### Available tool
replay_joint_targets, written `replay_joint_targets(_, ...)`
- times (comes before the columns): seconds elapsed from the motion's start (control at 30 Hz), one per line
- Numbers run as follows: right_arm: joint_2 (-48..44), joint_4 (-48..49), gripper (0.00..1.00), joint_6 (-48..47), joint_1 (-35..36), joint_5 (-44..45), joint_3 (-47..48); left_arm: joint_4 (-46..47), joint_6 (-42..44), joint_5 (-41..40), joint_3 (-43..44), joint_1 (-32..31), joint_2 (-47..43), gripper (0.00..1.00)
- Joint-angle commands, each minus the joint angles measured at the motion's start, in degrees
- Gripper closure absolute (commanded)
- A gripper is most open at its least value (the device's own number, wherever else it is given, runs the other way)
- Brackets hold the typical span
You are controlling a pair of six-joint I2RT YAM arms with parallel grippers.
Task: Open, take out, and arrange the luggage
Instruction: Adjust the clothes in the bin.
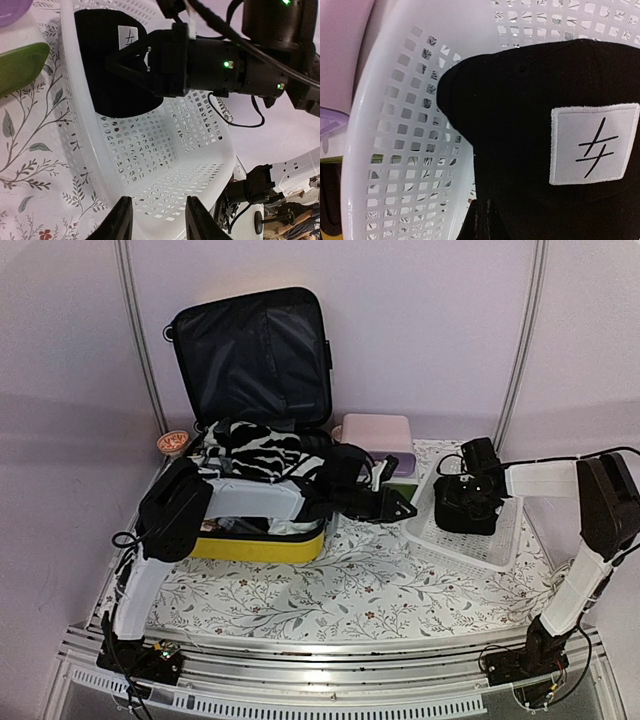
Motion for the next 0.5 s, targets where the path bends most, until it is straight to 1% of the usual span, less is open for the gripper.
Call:
replay_joint_targets(0.0, 3.9, 1.7, 0.99, -0.5, -1.5, -0.5, 2.8, -1.4, 0.1, 2.5, 1.8, -1.6, 2.0, 0.62)
replay_joint_targets(0.1, 6.9, 2.2, 0.99, -0.1, -2.4, 0.3, 5.1, -2.1, 0.0, 2.9, 2.4, -2.0, 3.2, 0.67)
replay_joint_targets(0.2, 9.6, 2.3, 0.99, 1.0, -3.3, 1.6, 7.1, -2.1, -0.2, 3.7, 2.5, -2.1, 3.3, 0.77)
replay_joint_targets(0.37, 11.4, 2.8, 0.99, 1.7, -3.9, 4.2, 8.9, -3.0, 0.8, 2.0, 0.8, -2.3, 1.7, 0.75)
replay_joint_targets(0.47, 10.7, 3.1, 0.99, 1.6, -4.0, 2.6, 9.4, -3.5, 1.2, 2.0, 0.0, -2.2, 1.0, 0.74)
